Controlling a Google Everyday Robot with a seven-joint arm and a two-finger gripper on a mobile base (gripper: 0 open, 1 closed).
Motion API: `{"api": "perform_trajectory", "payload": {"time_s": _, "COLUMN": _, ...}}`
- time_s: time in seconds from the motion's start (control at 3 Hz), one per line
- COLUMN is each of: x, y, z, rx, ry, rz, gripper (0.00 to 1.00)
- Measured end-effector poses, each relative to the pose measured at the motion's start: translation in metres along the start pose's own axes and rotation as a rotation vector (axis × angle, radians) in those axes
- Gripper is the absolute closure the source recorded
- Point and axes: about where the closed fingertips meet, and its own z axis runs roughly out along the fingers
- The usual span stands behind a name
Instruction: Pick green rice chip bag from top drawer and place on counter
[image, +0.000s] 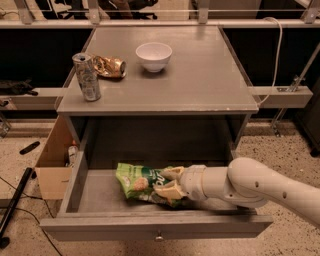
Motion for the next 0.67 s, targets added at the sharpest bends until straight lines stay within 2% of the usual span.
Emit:
{"api": "perform_trajectory", "payload": {"time_s": 0.33, "x": 0.000, "y": 0.000, "z": 0.000, "rx": 0.000, "ry": 0.000, "rz": 0.000, "gripper": 1.00}}
{"api": "perform_trajectory", "payload": {"time_s": 0.67, "x": -0.015, "y": -0.006, "z": -0.013, "rx": -0.002, "ry": -0.016, "rz": -0.008, "gripper": 1.00}}
